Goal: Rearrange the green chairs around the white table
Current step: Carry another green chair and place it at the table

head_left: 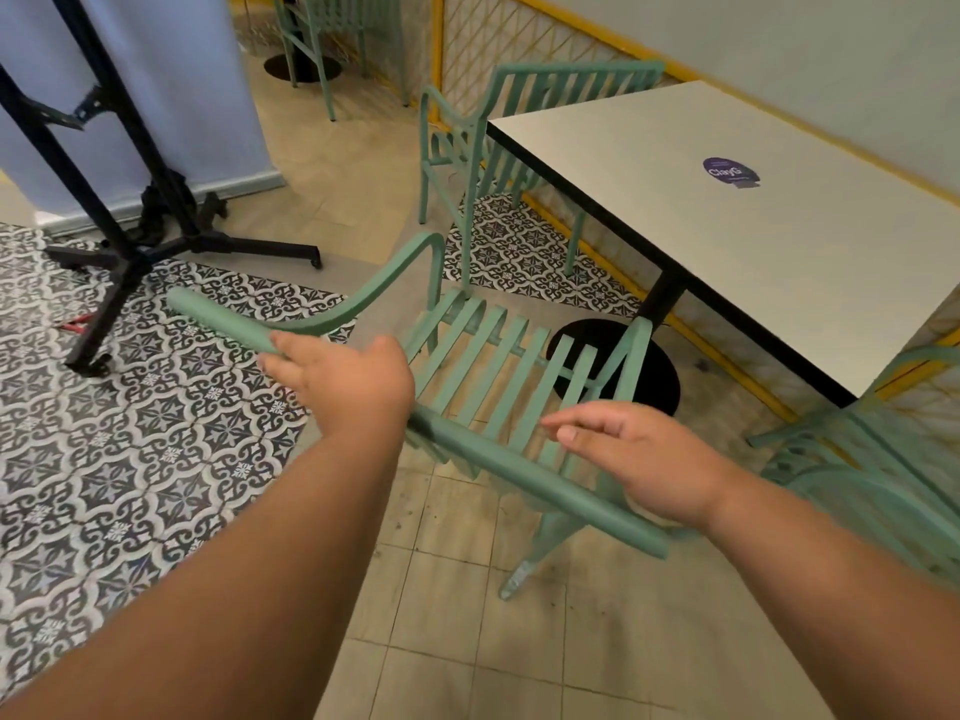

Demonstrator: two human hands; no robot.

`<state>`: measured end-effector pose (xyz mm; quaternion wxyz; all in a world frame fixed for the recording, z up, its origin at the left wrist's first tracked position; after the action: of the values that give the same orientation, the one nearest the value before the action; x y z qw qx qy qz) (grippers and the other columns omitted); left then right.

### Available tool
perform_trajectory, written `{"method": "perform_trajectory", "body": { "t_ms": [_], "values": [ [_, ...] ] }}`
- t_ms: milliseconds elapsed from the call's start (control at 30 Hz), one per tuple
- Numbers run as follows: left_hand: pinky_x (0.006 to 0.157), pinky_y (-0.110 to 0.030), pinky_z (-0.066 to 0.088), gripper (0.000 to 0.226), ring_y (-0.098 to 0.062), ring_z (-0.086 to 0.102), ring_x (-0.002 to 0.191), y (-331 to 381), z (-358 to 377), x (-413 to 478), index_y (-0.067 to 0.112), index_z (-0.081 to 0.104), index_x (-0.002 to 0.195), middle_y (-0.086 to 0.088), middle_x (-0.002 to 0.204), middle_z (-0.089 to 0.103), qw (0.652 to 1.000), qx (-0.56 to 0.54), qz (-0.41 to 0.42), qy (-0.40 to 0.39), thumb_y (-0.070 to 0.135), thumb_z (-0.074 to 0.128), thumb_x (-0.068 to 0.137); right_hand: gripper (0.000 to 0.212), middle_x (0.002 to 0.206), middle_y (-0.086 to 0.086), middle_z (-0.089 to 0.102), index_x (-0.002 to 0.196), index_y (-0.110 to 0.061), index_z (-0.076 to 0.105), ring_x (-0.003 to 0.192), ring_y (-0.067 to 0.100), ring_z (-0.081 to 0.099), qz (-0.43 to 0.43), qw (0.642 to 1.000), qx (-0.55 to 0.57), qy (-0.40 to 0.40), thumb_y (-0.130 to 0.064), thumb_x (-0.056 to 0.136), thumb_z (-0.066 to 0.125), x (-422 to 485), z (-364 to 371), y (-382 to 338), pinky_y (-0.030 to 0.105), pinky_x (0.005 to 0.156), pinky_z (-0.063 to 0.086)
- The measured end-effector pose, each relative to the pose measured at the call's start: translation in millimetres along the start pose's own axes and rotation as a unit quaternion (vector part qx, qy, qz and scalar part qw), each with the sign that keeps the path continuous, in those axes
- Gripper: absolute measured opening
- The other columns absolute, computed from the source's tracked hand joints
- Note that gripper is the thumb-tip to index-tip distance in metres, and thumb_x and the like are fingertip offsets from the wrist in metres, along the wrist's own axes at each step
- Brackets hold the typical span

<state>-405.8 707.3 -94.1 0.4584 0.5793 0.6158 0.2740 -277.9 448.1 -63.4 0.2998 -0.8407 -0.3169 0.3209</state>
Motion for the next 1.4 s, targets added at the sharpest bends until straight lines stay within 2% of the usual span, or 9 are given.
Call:
{"method": "perform_trajectory", "body": {
  "t_ms": [100,200,433,567,867,933,1100,1233,1400],
  "values": [
    [0.091,-0.033,0.044,0.093,-0.029,0.053,0.125,5,5,7,0.013,-0.002,0.161,-0.009,0.170,-0.006,0.999,0.009,-0.018,0.043,0.011,0.060,0.091,0.029,0.122,-0.033,0.065,0.122,-0.056,0.064,0.116,-0.014,0.055,-0.027,1.000,0.007,0.004,-0.059,0.094,0.054,6,-5,-11,0.023,0.101,0.042],
    [0.085,-0.024,0.038,0.092,-0.020,0.053,0.119,-1,6,7,0.014,0.000,0.162,-0.008,0.170,-0.007,0.998,0.003,0.021,0.058,0.002,0.056,0.089,0.027,0.109,-0.039,0.064,0.114,-0.068,0.058,0.101,-0.017,0.057,-0.018,0.994,-0.072,-0.086,-0.070,0.091,0.044,6,28,-4,0.023,0.091,0.047],
    [0.086,-0.006,0.032,0.089,-0.010,0.044,0.132,-7,1,10,0.011,-0.006,0.161,-0.009,0.171,-0.003,0.996,-0.062,0.026,0.062,-0.002,0.048,0.090,0.036,0.086,-0.007,0.072,0.103,-0.062,0.065,0.073,0.013,0.066,-0.016,0.994,-0.050,-0.095,-0.079,0.084,0.040,11,46,6,0.042,0.072,0.058],
    [0.095,-0.019,0.033,0.088,-0.022,0.043,0.140,-3,-1,24,0.009,-0.006,0.160,-0.011,0.170,-0.002,0.998,-0.028,0.029,0.054,0.001,0.049,0.092,0.041,0.066,-0.012,0.057,0.106,-0.055,0.067,0.054,0.004,0.053,-0.025,0.994,-0.037,-0.102,-0.078,0.080,0.046,16,57,-1,0.026,0.051,0.046],
    [0.102,-0.024,0.030,0.086,-0.028,0.038,0.143,11,-9,68,0.008,-0.002,0.161,-0.010,0.170,0.005,0.996,0.047,0.055,0.043,0.007,0.051,0.093,0.038,0.055,-0.012,0.045,0.094,-0.024,0.070,0.047,0.003,0.041,-0.025,0.996,0.034,-0.080,-0.059,0.095,0.054,28,83,-33,0.021,0.046,0.036],
    [0.109,-0.031,0.035,0.086,-0.029,0.040,0.142,14,-14,74,0.009,0.000,0.161,-0.010,0.169,0.007,0.996,0.057,0.059,0.039,0.007,0.052,0.092,0.037,0.053,-0.012,0.045,0.095,-0.023,0.070,0.046,0.003,0.041,-0.023,0.996,0.045,-0.073,-0.057,0.096,0.054,30,90,-40,0.024,0.046,0.036],
    [0.096,-0.011,0.016,0.082,-0.022,0.030,0.146,23,-20,89,0.004,0.003,0.161,-0.013,0.169,0.008,0.995,0.053,0.082,0.023,0.007,0.052,0.095,0.042,0.050,-0.015,0.048,0.103,-0.022,0.072,0.044,0.001,0.043,-0.024,0.996,0.062,-0.065,-0.059,0.095,0.054,41,106,-53,0.023,0.048,0.036],
    [0.113,-0.028,0.031,0.084,-0.031,0.035,0.144,28,-18,97,0.003,0.003,0.160,-0.017,0.167,0.014,0.994,0.055,0.093,0.005,0.006,0.052,0.092,0.040,0.091,-0.019,0.074,0.096,-0.037,0.075,0.086,-0.002,0.067,0.037,0.986,0.149,-0.057,-0.069,0.089,0.052,55,103,-23,0.024,0.077,0.053],
    [0.112,-0.048,0.042,0.085,-0.035,0.046,0.135,23,-15,103,0.005,0.004,0.160,-0.017,0.164,0.017,0.993,0.058,0.101,0.003,0.011,0.052,0.091,0.023,0.105,-0.033,0.066,0.104,-0.048,0.069,0.102,-0.016,0.055,0.091,0.988,0.109,0.056,-0.061,0.096,0.052,71,61,73,0.029,0.100,0.046]
  ]
}}
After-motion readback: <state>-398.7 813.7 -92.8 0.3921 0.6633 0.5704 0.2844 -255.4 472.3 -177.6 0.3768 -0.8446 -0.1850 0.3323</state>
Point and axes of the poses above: each hand's wrist, its own x-axis towards the middle knuckle, its own z-axis out of the palm, y = z × x, the point moved 8 cm from there along x, towards the middle knuckle
